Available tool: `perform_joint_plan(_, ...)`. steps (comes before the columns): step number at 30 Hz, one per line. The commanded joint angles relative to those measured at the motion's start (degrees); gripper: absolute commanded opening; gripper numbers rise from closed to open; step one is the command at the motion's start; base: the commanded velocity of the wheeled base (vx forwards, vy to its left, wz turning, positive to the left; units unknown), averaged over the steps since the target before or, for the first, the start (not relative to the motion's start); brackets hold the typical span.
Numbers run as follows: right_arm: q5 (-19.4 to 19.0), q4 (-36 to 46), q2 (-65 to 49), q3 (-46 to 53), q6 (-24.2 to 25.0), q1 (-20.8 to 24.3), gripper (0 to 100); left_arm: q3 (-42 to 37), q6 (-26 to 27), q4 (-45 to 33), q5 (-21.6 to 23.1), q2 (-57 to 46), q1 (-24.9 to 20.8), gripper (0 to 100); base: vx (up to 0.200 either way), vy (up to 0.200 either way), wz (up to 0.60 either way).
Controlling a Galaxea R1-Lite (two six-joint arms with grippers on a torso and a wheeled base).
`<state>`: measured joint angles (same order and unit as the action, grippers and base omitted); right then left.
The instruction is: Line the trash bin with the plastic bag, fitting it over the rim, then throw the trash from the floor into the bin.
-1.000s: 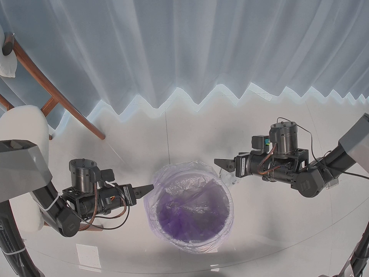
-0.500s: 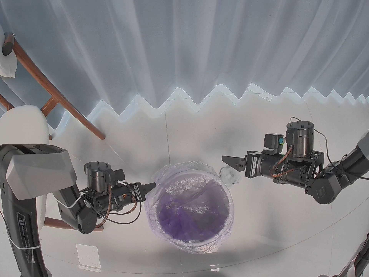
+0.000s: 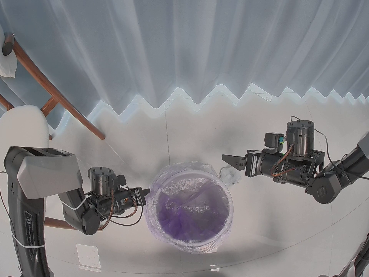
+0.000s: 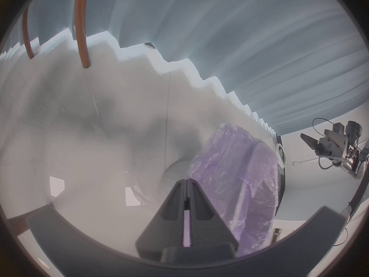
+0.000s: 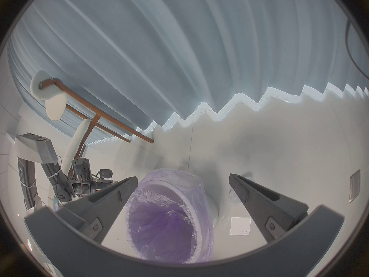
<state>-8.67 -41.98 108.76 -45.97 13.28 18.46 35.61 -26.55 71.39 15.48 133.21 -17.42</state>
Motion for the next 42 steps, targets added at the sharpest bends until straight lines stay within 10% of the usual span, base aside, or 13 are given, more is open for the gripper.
perform_joint_plan(1,0.0,0.0,-0.1,0.2,0.0,0.0,100,1.7,0.0,-0.5,-1.6,2.1,0.2,0,0.0,0.0,0.0)
perform_joint_plan(19,0.1,-0.1,-0.5,1.5,0.1,-0.3,100,7.8,9.4,-0.7,-7.9,9.1,-0.6,0,0.0,0.0,0.0)
perform_joint_plan(36,0.1,-4.9,-0.7,6.1,0.1,-0.4,100,-0.6,2.0,-3.6,-8.0,-6.8,0.6,0,0.0,0.0,0.0)
perform_joint_plan(37,0.1,-4.9,-0.7,6.1,0.1,-0.4,100,-0.6,2.0,-3.6,-8.0,-6.8,0.6,100,0.0,0.0,0.0)
perform_joint_plan(42,0.1,-5.7,-0.6,6.2,0.0,-0.4,100,-4.6,2.4,-3.4,-4.5,-11.5,-0.7,100,0.0,0.0,0.0)
